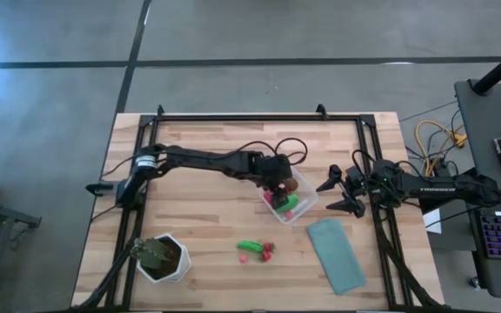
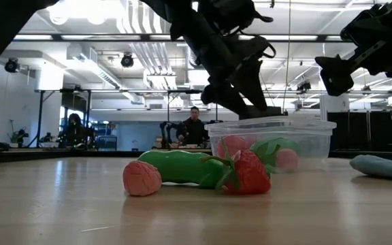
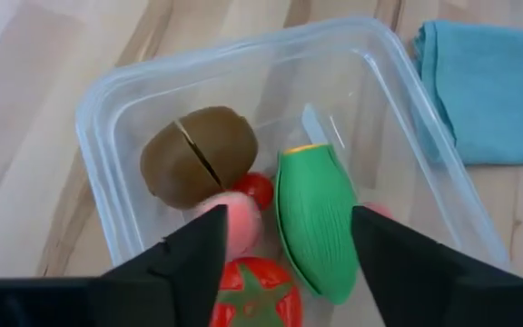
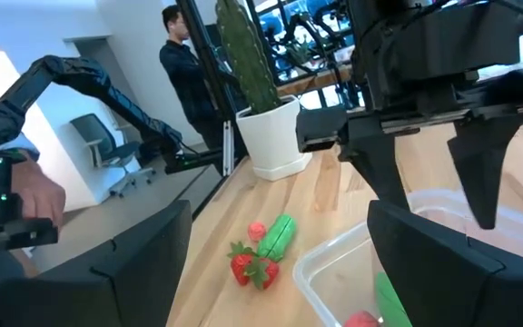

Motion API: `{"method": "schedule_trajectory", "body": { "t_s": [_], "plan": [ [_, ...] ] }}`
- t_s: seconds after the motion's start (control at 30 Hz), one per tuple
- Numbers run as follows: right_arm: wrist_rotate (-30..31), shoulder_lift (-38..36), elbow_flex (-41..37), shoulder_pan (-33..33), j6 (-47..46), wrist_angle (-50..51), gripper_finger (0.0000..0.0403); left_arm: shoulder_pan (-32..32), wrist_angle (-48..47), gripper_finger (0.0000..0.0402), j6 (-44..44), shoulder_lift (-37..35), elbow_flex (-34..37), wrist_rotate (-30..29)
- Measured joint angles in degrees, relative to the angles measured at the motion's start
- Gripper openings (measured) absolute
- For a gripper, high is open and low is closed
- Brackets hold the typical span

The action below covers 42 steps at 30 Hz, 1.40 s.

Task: Pick and placing Produce into tupperware
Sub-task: Put the pink peach into the transparent bin

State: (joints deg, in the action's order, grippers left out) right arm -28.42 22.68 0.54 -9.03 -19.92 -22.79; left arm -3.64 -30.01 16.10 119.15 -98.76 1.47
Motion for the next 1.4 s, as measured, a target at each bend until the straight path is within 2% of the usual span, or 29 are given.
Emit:
{"method": "schedule_trajectory", "body": {
  "t_s": [0.17, 0.43, 0.53, 0.63, 0.7, 0.83, 1.17, 1.4],
  "plan": [
    [0.0, 0.0, 0.0, 0.0, 0.0, 0.0, 0.0325, 0.9, -4.3, 0.0269, -1.5, -1.9, 0.0, 1.1],
    [0.0, -0.1, 0.0, 0.0, 0.0, 0.1, 0.0325, 10.7, -22.3, 0.0276, -18.2, -13.2, 0.9, 1.0],
    [0.0, 0.1, 0.0, 0.0, 0.0, 0.1, 0.0325, 14.4, -25.9, 0.0276, -17.7, -16.5, 1.1, 1.8],
    [0.0, 0.0, 0.0, 0.0, 0.0, 0.2, 0.0325, 17.5, -26.3, 0.0276, -12.6, -18.1, 1.7, 4.1],
    [0.0, 0.0, 0.0, 0.0, 0.0, 0.2, 0.0325, 19.4, -26.5, 0.0276, -10.3, -18.2, 2.7, 3.9],
    [0.0, 0.0, 0.0, 0.0, 0.0, 0.1, 0.0325, 22.7, -25.9, 0.0276, -9.9, -15.6, 5.4, -1.9],
    [0.0, 0.0, 0.0, 0.0, 0.0, 0.2, 0.0325, 27.4, -21.5, 0.0276, -4.4, -7.1, 5.8, -2.3],
    [0.0, 0.0, 0.0, 0.0, 0.0, 0.1, 0.0325, 31.0, -19.3, 0.0273, -3.1, -4.1, 5.0, -1.9]
  ]
}}
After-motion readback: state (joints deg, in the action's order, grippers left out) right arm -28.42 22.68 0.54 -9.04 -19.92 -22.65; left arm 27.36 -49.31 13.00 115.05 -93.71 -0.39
